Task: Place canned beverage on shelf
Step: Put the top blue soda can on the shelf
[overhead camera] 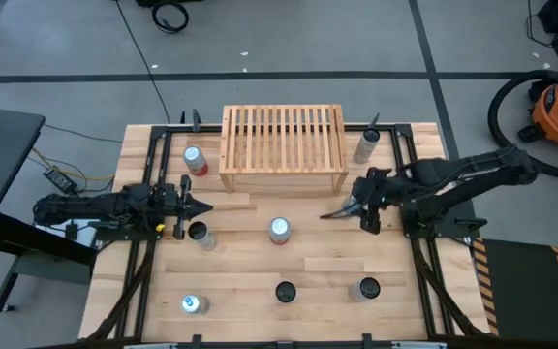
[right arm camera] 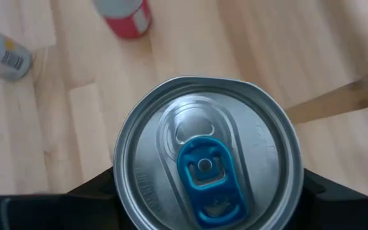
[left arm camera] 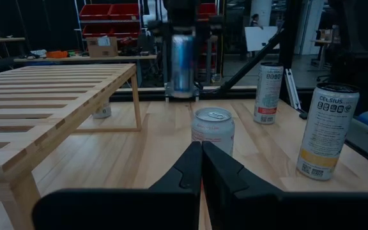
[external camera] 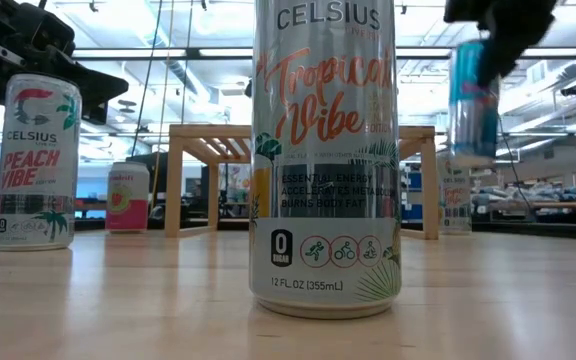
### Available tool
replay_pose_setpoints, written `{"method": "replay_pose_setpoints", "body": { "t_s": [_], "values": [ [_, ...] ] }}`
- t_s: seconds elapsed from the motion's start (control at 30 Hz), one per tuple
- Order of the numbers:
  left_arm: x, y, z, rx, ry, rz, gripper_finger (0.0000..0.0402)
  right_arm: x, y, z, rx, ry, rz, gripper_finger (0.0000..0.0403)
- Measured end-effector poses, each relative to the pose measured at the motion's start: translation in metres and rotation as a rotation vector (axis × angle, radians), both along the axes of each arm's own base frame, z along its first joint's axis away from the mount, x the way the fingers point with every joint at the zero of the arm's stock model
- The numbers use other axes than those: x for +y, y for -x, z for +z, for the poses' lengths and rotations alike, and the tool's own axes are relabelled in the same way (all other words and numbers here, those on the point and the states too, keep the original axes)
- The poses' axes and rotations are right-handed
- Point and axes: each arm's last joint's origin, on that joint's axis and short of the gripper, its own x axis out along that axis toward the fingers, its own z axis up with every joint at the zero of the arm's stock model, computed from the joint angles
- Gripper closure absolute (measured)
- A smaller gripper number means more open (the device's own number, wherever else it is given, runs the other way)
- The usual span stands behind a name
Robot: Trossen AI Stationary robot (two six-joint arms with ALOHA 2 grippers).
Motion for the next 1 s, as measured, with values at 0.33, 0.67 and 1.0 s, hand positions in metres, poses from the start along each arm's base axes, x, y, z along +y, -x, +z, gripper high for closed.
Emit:
{"method": "replay_pose_setpoints", "body": {
  "t_s": [0.33,0.67,1.0],
  "values": [
    [0.000,0.000,0.000,0.000,0.000,0.001,0.0384,-0.036,0.000,0.055,-0.106,0.091,-0.060,0.0161],
    [0.000,0.000,0.000,0.000,0.000,0.001,0.0384,-0.073,-0.007,0.091,-0.132,0.230,-0.081,0.0161],
    [0.000,0.000,0.000,0.000,0.000,0.001,0.0384,-0.111,-0.022,0.109,-0.102,0.319,-0.120,0.0161]
  ]
}}
